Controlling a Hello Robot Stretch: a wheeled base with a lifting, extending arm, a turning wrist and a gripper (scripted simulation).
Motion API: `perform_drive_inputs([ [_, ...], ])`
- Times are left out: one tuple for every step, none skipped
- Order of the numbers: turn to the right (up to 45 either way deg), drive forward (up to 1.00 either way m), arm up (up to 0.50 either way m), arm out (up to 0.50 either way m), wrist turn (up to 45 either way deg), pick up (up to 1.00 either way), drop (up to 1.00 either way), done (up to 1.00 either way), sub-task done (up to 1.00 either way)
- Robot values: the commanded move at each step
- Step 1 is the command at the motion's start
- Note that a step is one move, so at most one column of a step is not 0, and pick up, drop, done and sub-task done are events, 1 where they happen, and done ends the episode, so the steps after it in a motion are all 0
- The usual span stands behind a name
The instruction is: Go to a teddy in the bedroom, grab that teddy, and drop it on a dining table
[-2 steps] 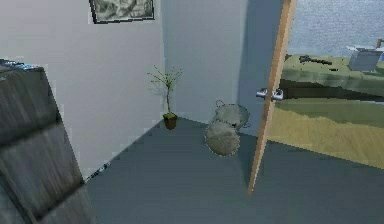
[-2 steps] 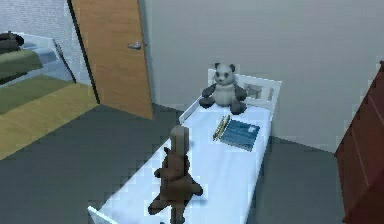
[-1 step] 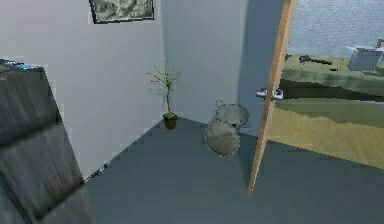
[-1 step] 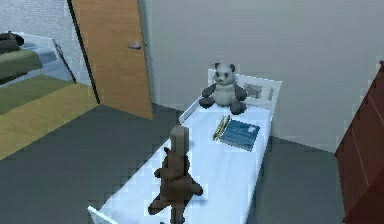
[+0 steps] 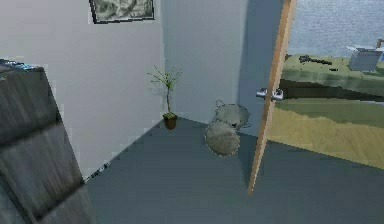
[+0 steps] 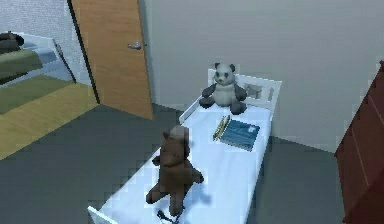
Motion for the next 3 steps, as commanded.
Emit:
perform_drive_inputs([
  [0.0,0.0,0.5,0.0,0.0,0.0,0.0,0.0,0.0],
  [0.0,0.0,0.08,0.0,0.0,0.0,0.0,0.0,0.0],
  [0.0,0.0,0.0,0.0,-45.0,0.0,0.0,0.0,0.0],
])
